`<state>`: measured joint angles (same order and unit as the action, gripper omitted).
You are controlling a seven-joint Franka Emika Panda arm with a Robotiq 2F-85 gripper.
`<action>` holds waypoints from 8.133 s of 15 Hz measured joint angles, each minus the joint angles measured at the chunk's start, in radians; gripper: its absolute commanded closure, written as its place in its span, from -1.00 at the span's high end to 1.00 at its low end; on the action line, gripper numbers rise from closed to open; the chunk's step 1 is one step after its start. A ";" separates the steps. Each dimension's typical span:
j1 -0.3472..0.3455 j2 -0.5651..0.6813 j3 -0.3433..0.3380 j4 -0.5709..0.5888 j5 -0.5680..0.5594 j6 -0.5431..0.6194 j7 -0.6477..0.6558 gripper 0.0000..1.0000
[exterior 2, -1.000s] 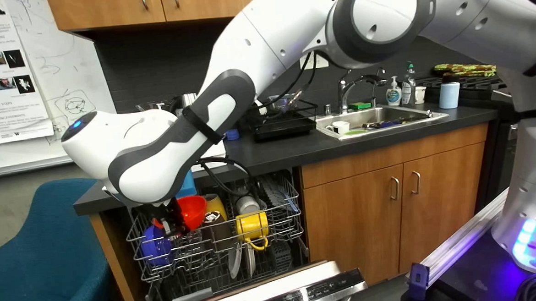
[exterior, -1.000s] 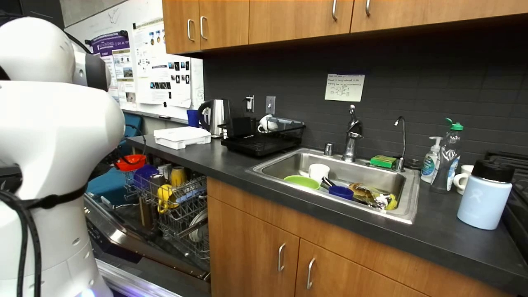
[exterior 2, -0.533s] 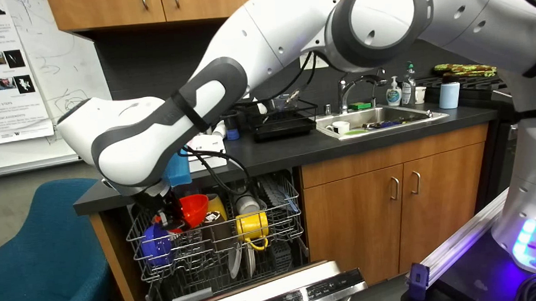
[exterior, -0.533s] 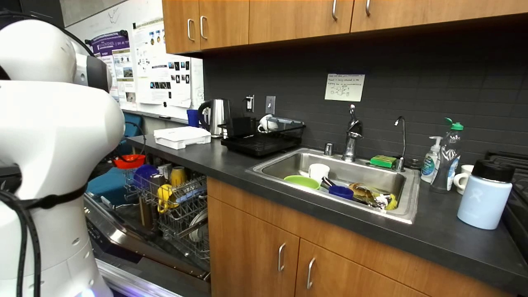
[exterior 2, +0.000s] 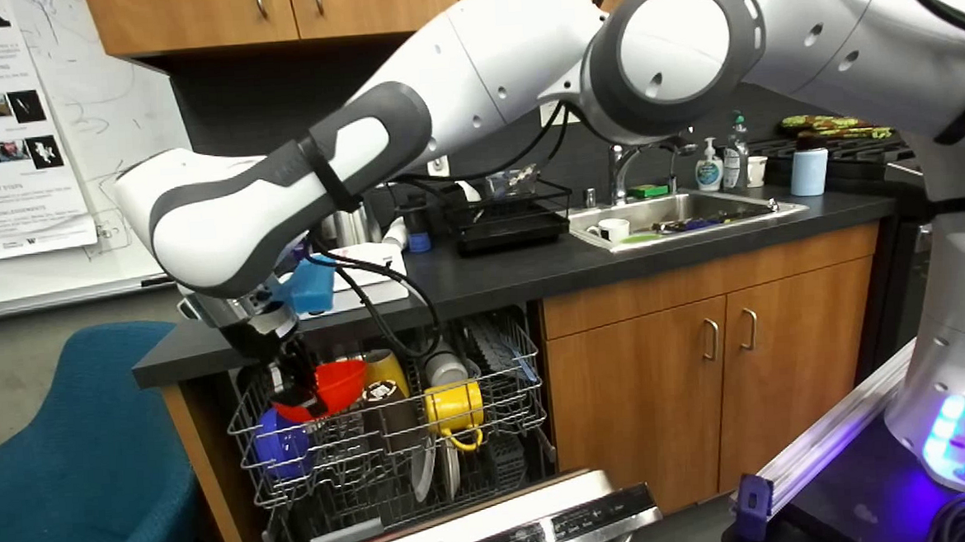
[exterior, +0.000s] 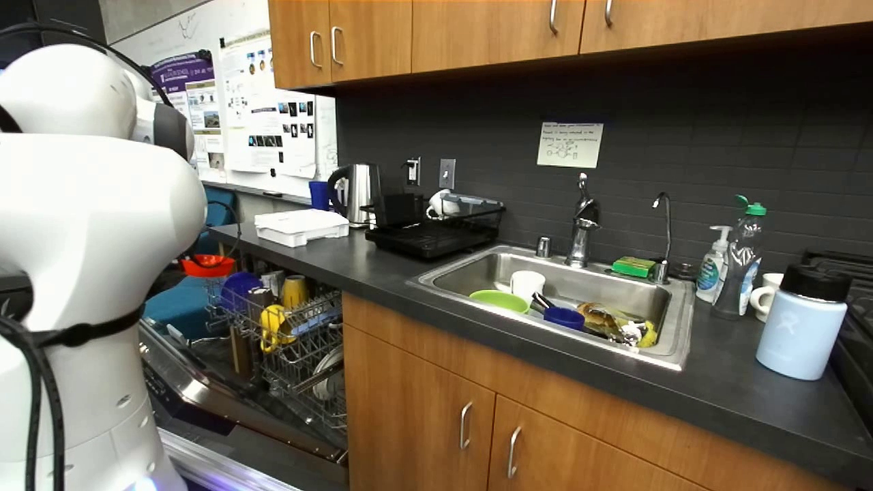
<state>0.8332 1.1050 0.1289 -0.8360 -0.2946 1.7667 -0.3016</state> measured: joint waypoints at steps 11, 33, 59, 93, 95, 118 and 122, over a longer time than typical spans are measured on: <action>-0.042 0.084 0.024 0.140 0.029 0.026 -0.052 -0.97; -0.046 0.273 -0.010 0.380 0.063 0.016 -0.067 -0.97; -0.027 0.318 -0.121 0.471 0.062 -0.034 -0.048 1.00; -0.020 0.000 -0.012 0.477 0.308 -0.458 0.274 1.00; -0.030 -0.021 0.008 0.476 0.344 -0.470 0.302 1.00; -0.023 -0.036 0.039 0.468 0.378 -0.451 0.338 1.00; -0.027 -0.035 0.038 0.465 0.378 -0.429 0.337 1.00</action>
<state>0.8065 1.0696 0.1668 -0.3709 0.0836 1.3381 0.0351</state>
